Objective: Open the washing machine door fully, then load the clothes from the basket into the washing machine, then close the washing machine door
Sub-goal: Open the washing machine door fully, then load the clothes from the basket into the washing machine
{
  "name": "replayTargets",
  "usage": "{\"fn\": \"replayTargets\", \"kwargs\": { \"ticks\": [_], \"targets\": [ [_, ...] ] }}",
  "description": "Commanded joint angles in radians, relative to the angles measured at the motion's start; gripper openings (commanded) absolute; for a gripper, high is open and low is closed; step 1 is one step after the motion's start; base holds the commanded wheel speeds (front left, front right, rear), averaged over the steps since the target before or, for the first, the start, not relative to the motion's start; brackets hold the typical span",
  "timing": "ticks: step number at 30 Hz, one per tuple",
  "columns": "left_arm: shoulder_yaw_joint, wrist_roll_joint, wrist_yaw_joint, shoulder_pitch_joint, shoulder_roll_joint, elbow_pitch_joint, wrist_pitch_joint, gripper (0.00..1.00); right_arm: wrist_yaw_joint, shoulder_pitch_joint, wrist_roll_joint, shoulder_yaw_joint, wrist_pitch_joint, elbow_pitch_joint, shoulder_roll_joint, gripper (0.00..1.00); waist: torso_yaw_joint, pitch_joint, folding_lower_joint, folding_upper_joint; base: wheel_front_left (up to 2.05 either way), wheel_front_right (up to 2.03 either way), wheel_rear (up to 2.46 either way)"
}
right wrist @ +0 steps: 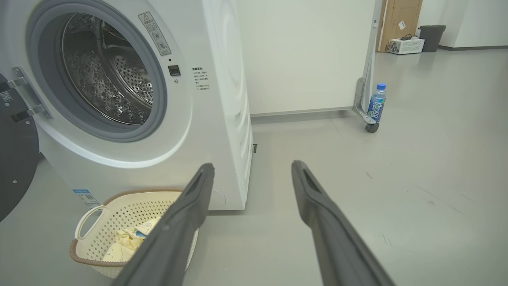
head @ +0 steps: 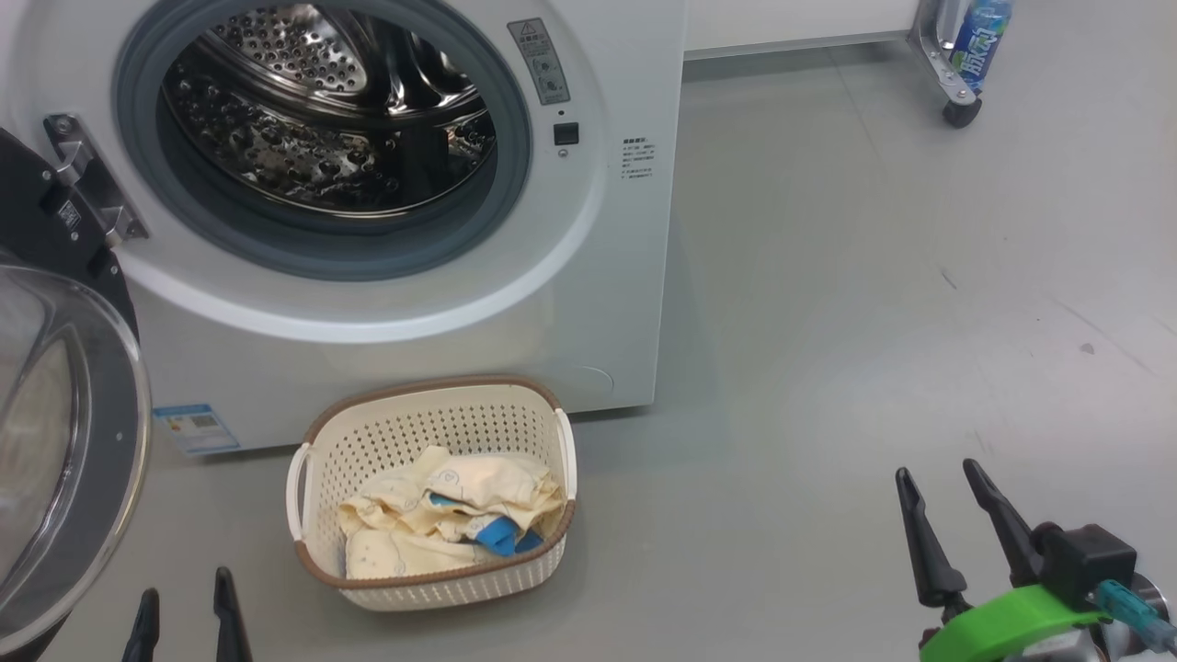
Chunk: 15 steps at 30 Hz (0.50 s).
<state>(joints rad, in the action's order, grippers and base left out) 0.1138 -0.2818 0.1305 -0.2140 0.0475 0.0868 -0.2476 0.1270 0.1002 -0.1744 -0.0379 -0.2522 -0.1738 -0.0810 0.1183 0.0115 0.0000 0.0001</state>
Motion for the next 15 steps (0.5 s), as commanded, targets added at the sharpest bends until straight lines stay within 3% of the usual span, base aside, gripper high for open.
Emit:
{"fn": "replayTargets", "kwargs": {
  "ticks": [1,15],
  "targets": [
    [0.027,0.006,0.0,0.023,0.003,-0.035,-0.014,1.0,0.004,-0.026,0.007,-0.019,-0.01,0.033,-0.013,1.0,0.0,-0.001,0.0,-0.0001,0.0,0.0,0.0],
    [0.02,0.008,0.0,0.021,0.003,-0.033,-0.014,1.0,0.004,-0.028,0.006,-0.021,-0.01,0.031,-0.011,1.0,-0.006,0.0,0.0,-0.0001,0.0,0.0,0.0]
  ]
}}
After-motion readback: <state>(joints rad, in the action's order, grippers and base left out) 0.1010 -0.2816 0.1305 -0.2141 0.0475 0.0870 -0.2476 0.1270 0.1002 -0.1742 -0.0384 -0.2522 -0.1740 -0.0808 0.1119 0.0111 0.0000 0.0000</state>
